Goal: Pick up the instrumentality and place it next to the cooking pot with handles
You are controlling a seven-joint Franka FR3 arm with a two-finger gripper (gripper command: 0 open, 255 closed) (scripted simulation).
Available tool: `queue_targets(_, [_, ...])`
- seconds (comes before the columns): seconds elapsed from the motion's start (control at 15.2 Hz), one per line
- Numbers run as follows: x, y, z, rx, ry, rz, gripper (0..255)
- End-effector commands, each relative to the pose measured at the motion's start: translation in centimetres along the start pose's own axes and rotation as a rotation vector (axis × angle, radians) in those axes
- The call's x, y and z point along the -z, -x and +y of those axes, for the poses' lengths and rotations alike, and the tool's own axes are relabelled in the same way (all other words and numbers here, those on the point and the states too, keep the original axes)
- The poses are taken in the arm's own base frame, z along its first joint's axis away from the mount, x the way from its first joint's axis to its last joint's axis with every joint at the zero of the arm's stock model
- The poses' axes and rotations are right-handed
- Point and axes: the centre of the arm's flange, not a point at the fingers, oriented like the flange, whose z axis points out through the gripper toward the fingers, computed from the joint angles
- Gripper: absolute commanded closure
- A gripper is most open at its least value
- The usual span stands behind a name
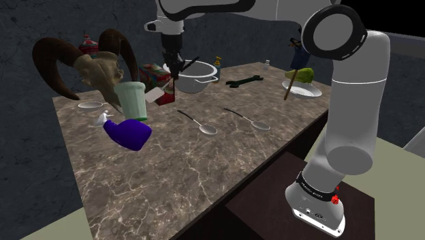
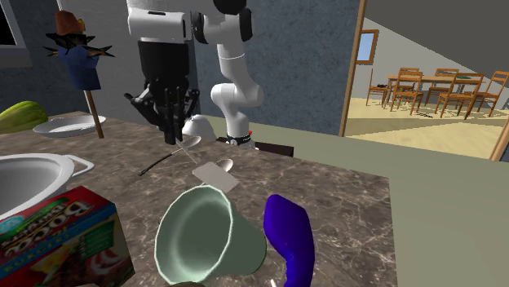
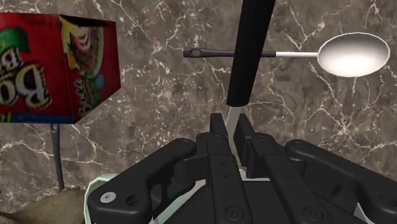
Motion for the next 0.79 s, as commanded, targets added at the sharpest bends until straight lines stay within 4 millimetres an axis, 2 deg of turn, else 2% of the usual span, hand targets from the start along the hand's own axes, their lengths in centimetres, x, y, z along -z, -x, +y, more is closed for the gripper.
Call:
queue_targets(0.0, [-1.1, -0.1, 0.1, 0.000, 0.000, 0.000, 255])
queue_targets(0.73, [-6.8, -0.5, 0.1, 0.000, 0.000, 0.000, 255])
